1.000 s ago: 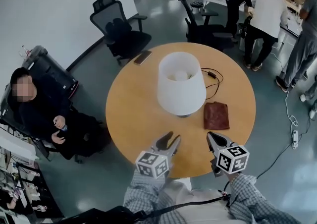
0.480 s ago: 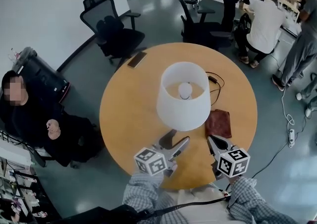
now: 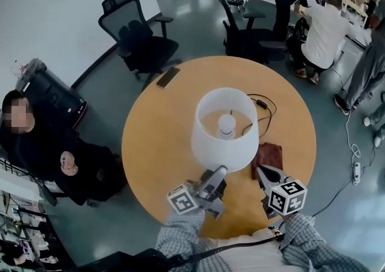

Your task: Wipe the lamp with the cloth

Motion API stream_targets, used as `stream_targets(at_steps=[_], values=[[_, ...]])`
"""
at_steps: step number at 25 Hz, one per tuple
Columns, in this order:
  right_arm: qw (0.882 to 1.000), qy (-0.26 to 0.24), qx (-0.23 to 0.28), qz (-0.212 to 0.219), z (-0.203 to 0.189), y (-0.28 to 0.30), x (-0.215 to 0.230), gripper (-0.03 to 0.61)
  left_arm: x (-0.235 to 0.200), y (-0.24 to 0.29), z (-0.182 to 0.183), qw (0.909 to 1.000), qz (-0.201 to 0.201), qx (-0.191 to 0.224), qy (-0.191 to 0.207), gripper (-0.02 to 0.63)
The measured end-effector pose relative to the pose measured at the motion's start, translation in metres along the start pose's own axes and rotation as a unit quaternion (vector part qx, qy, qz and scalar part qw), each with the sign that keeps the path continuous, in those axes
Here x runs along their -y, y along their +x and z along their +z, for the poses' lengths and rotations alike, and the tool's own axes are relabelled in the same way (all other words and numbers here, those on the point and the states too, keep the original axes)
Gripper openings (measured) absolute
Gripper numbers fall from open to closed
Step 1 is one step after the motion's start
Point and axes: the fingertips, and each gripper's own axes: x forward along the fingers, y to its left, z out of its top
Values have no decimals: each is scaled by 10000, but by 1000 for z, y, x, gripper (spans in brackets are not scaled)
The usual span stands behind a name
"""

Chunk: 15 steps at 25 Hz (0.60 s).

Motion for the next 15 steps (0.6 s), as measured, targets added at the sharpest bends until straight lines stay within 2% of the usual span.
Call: stream_targets(at_steps=[3,6,9,10,11,13,15], values=[[10000,-46,-43,15,-1,5,8,2,6,1,3,9993,-356,100,-1,268],[9996,-79,-235,-126,-11,8,26,3,20,2,7,9968,-776,130,105,142],[9965,-215,-696,-414,-29,7,60,2,23,2,6,9960,-864,186,116,129],[9950,-254,-863,-434,-35,8,70,17,23,2,6,9960,-860,198,119,127],[9937,-264,-1006,-406,-40,10,77,97,23,3,6,9961,-854,206,125,127],[9911,-302,-1255,-325,-50,16,86,166,23,3,6,9962,-837,214,135,127],[9860,-590,-1545,-234,-62,26,85,215,24,3,5,9962,-822,226,149,129]])
